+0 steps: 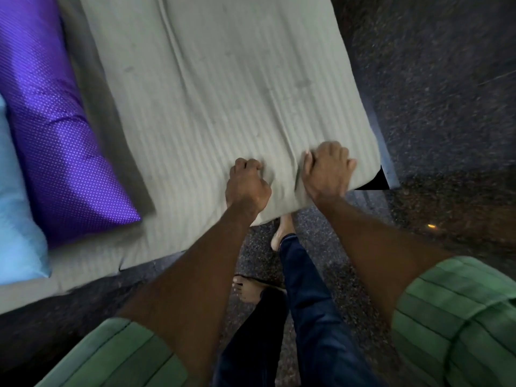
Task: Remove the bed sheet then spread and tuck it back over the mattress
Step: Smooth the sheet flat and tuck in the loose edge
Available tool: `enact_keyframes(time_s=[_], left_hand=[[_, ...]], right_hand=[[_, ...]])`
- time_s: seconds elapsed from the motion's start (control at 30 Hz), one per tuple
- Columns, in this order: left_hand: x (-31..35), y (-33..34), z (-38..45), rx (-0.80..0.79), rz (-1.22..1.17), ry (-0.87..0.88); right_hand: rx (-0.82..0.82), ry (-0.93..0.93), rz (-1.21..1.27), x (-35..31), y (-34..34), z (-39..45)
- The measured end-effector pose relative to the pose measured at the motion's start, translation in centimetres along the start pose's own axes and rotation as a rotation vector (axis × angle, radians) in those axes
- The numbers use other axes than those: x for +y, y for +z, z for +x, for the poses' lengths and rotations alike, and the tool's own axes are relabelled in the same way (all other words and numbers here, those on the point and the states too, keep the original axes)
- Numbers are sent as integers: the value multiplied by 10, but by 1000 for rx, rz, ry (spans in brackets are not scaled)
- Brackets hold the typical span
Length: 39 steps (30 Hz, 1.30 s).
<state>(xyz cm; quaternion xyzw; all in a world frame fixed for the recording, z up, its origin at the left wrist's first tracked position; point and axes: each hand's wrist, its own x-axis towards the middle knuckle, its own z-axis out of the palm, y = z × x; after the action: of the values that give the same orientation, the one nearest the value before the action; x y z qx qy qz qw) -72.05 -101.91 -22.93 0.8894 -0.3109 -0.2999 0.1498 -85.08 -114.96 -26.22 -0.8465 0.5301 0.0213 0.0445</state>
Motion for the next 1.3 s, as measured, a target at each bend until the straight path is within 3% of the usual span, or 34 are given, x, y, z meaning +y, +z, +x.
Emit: enact_keyframes(time_s=[0.07, 0.13, 0.3, 0.53, 0.63, 0.73, 0.77, 0.83, 0.9, 0.97, 1.03, 1.13, 1.23, 1.3], left_hand=[[-2, 0, -4, 4, 32, 34], [0, 0, -6, 16, 75, 98], [30, 6, -5, -38, 58, 310], [54, 18, 0, -22, -42, 264], [44, 22, -4, -11, -92, 249], [33, 12, -9, 165, -233, 194], [31, 7, -9, 244, -252, 192], [27, -3, -2, 361, -260, 195], [22, -13, 11, 426, -231, 155], [16, -22, 22, 452, -174, 97], [3, -27, 33, 436, -152, 88], [-18, -29, 43, 342, -158, 108], [-14, -33, 59, 271, -176, 102], [0, -40, 75, 305, -194, 120]], right_hand=[[17, 149, 3, 13, -3, -10], [28, 160, -35, 19, -3, -15], [-35, 45, -73, 13, 1, -12], [-86, -250, -228, 43, -12, 6], [-64, -125, -197, 46, -19, -2], [58, 65, 47, 14, -20, -20], [64, -11, 155, -5, -17, -27], [-56, -357, 281, -50, -3, -40], [-237, -727, 194, -84, 18, -52], [-259, -880, 103, -79, 26, -36], [-204, -796, 33, -49, 25, -4], [-71, -434, 15, -7, 7, 39], [-39, -163, 47, -48, -7, 52], [-104, -206, 106, -96, -13, 49]])
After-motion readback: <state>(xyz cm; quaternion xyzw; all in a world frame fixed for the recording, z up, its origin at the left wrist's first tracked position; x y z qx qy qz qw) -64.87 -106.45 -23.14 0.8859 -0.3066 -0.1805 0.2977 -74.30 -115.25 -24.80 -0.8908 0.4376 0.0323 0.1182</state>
